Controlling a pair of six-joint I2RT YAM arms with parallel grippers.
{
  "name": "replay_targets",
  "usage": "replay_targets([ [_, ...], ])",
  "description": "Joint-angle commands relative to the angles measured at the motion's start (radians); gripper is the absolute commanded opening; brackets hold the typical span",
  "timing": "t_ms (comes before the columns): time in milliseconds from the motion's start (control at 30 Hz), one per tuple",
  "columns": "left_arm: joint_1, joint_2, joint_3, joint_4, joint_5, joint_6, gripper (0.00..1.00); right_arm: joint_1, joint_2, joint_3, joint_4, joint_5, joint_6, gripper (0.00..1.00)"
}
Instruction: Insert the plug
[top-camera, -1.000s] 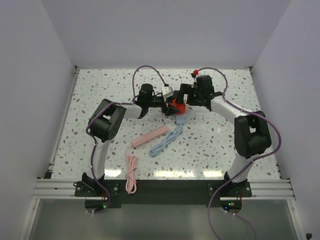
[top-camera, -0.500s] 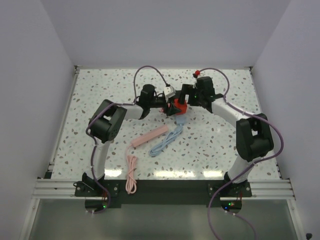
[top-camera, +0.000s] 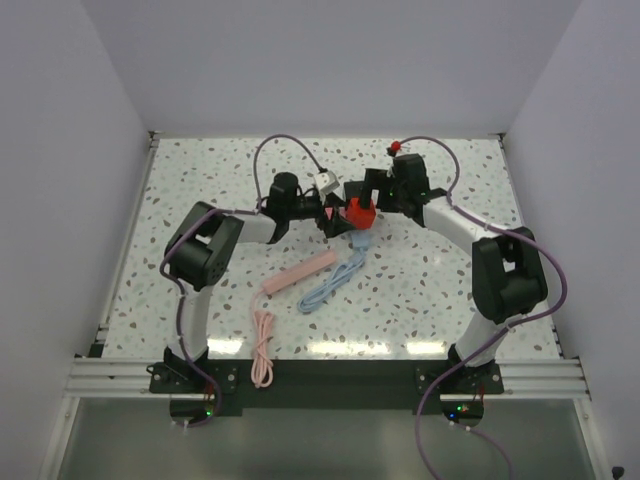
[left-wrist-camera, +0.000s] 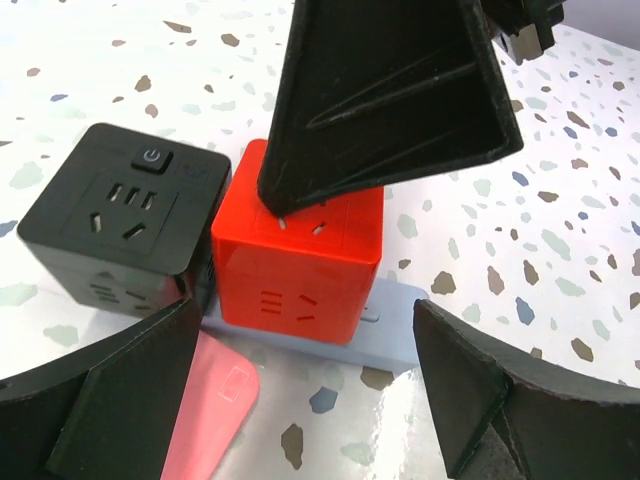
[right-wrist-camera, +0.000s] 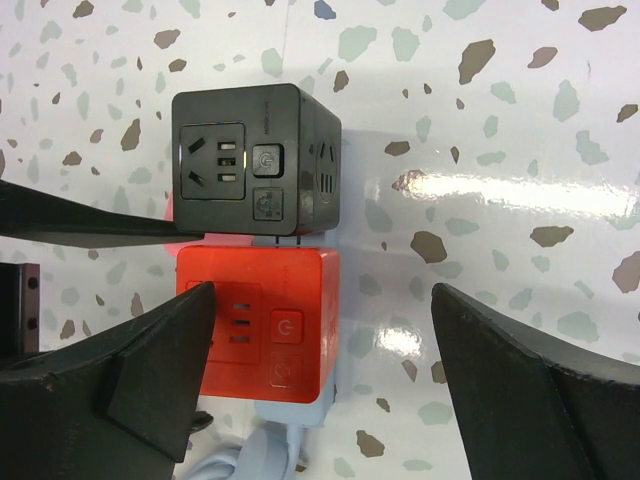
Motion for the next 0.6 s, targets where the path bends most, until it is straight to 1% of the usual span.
replay_targets([
  [0, 0.024, -0.075, -0.035, 0.102, -0.014, -0.075, 0.93, 0.006, 0.027, -0.05, -0.155, 0.086, -0.061, 0.9],
  [67, 0.034, -0.093, -0.063, 0.131, -0.034, -0.14, 0.93, 0.009, 0.029, -0.049, -0.154, 0.088, -0.061, 0.9],
  [233, 0.043, -0.13, -0.086, 0.176, -0.097, -0.24, 0.93, 0.018, 0.044, -0.033, -0.155, 0.082, -0.065, 0.9],
  [367, 0.044, -0.138, -0.088, 0.21, -0.144, -0.378, 0.93, 0.026, 0.05, -0.032, -0.155, 0.085, -0.065, 0.9],
  [500, 0.044, -0.135, -0.083, 0.207, -0.173, -0.417, 0.92, 0.03, 0.056, -0.03, -0.157, 0.086, -0.065, 0.9],
  [567, 0.044, -0.124, -0.073, 0.196, -0.184, -0.417, 0.9, 0.033, 0.058, -0.027, -0.16, 0.088, -0.065, 0.9],
])
